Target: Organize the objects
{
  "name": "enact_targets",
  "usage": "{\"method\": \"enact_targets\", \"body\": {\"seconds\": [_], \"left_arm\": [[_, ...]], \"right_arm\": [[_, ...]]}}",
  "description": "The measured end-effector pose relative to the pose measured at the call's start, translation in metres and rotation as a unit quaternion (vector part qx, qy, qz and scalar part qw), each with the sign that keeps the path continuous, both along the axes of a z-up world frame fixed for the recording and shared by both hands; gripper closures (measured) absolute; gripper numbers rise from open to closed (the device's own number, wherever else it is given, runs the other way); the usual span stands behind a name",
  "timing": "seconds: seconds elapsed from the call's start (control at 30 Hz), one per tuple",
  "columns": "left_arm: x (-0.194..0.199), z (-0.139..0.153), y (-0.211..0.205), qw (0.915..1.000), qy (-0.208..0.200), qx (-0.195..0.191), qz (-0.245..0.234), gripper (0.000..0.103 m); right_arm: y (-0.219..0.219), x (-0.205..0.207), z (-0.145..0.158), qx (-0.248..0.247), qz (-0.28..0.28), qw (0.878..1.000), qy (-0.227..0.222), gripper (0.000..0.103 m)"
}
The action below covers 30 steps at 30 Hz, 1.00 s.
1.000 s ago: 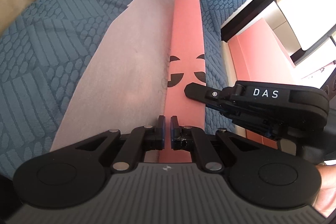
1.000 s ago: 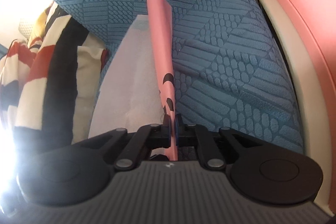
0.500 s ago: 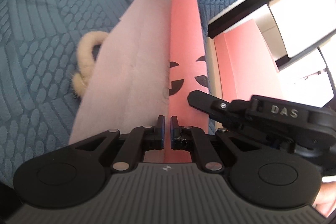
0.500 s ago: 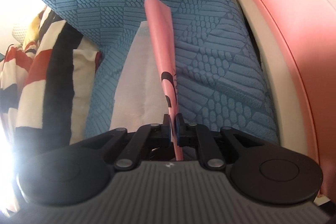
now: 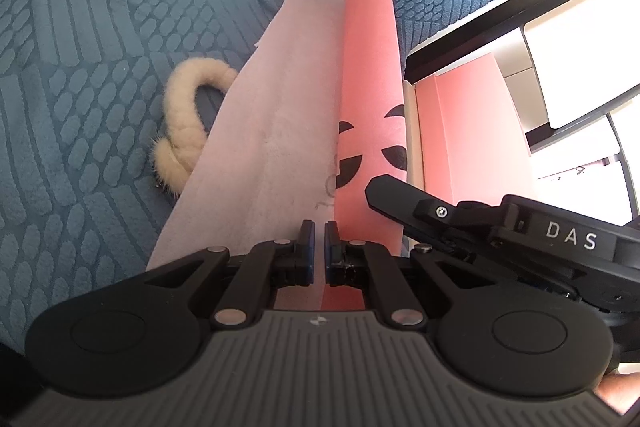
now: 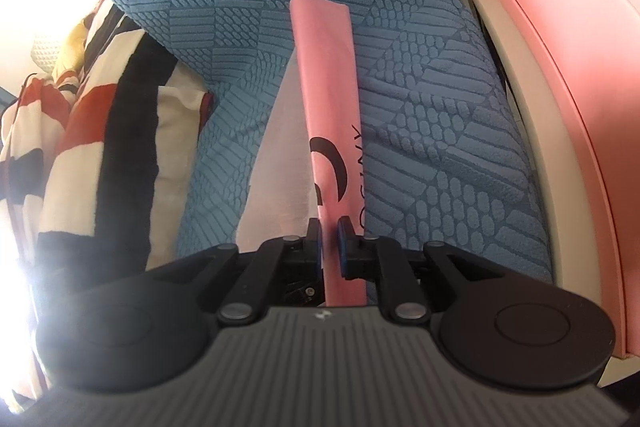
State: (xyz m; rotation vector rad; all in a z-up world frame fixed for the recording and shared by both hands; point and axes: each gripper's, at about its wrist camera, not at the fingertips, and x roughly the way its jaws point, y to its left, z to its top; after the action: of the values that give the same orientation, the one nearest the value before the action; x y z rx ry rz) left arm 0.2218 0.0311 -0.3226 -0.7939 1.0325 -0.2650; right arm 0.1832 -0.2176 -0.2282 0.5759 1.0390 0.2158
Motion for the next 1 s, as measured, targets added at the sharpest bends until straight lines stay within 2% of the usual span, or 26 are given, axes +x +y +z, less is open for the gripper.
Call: {"method": "enact_targets", "body": {"seconds": [0.13,0.27,0.5,0.63,0.73,0.83,1.0], "left_arm": [[0.000,0.002,-0.001,1.0000,-0.002,0.004,-0.005,0.097],[0.000,0.003,-0.004,0.9998,-0.007,0.012,-0.013,0.097],[-0.003,0.006,-0.007,0.9992,-0.014,0.030,-0.024,0.097],[-0.005,0.009,-0.005,0.9988,-0.016,0.035,-0.030,0.097],[-0.008,0.011,-0.004,0.9985,-0.017,0.039,-0.033,0.097],[-0.007,0.014,-0.004,0.9983,-0.018,0.040,-0.038,0.097],[-0.005,0.022,-0.005,0.9979,-0.038,0.020,-0.049,0.096]], "right_arm": [[0.000,0.001,0.001,0.001,-0.002,1.000,-0.003,0.089],[0.002,0.005,0.001,-0.019,0.006,1.000,-0.010,0.089],[-0.001,0.026,-0.008,-0.028,0.010,0.999,-0.011,0.087],[-0.002,0.036,-0.007,-0.069,0.010,0.997,-0.015,0.086],[-0.008,0.047,-0.011,-0.067,0.015,0.998,-0.012,0.087],[-0.007,0.049,-0.012,-0.085,0.018,0.996,-0.017,0.094],[-0.003,0.048,-0.009,-0.102,0.029,0.994,-0.021,0.096]]}}
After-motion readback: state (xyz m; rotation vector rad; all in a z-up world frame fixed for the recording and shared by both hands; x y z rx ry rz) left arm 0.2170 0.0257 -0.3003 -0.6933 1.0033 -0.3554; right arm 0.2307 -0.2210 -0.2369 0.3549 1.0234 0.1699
